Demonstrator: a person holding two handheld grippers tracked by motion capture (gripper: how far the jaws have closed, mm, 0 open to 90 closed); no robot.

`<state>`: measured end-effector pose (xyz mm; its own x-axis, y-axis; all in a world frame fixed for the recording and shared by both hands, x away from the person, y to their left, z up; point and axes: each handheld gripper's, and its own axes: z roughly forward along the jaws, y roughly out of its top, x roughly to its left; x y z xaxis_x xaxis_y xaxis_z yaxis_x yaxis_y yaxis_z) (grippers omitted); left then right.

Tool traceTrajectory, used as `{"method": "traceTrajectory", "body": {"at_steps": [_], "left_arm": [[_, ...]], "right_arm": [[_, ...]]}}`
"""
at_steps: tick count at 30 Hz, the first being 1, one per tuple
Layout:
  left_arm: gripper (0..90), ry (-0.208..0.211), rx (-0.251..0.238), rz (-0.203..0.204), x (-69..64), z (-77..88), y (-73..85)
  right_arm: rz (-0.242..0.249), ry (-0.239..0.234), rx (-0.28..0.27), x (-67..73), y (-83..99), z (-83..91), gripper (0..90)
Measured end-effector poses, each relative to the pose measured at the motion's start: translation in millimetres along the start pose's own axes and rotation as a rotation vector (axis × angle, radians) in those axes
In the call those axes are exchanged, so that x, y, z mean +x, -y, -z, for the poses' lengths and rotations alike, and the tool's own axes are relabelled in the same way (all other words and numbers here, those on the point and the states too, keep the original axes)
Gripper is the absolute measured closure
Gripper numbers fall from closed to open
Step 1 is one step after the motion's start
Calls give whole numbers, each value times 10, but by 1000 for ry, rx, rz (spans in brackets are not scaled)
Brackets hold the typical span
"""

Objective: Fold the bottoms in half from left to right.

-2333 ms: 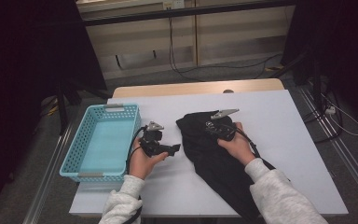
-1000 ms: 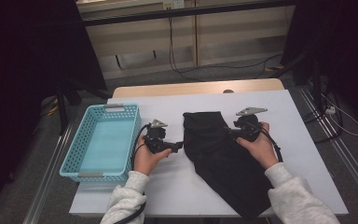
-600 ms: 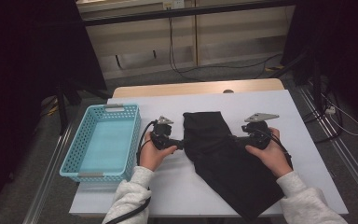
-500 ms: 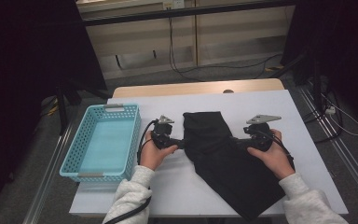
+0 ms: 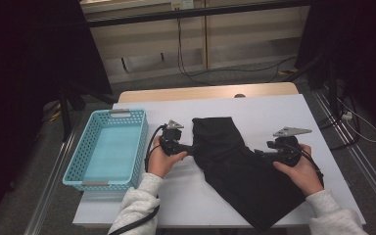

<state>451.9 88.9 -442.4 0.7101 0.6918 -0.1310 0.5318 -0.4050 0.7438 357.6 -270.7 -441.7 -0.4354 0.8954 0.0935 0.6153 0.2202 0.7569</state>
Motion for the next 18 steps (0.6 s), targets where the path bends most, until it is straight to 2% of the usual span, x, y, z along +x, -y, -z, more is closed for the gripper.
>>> {"method": "traceTrajectory", "body": {"at_steps": [1, 4, 9, 13, 16, 18], "left_arm": [[113, -2, 1, -9, 5, 8, -4], [113, -2, -7, 2, 2, 9, -4], [113, -4, -9, 1, -5, 9, -3], [113, -11, -11, 0, -3, 14, -4], [114, -11, -10, -5, -5, 17, -6], [114, -9, -10, -4, -8, 11, -5]], "right_arm": [[-1, -2, 11, -8, 20, 5, 401], [-2, 4, 27, -28, 84, 29, 460], [-18, 9, 66, -48, 181, 71, 486], [-16, -7, 92, -50, 268, 77, 535], [-29, -41, 97, -18, 286, 101, 571], [-27, -36, 90, 26, 314, 112, 583]]}}
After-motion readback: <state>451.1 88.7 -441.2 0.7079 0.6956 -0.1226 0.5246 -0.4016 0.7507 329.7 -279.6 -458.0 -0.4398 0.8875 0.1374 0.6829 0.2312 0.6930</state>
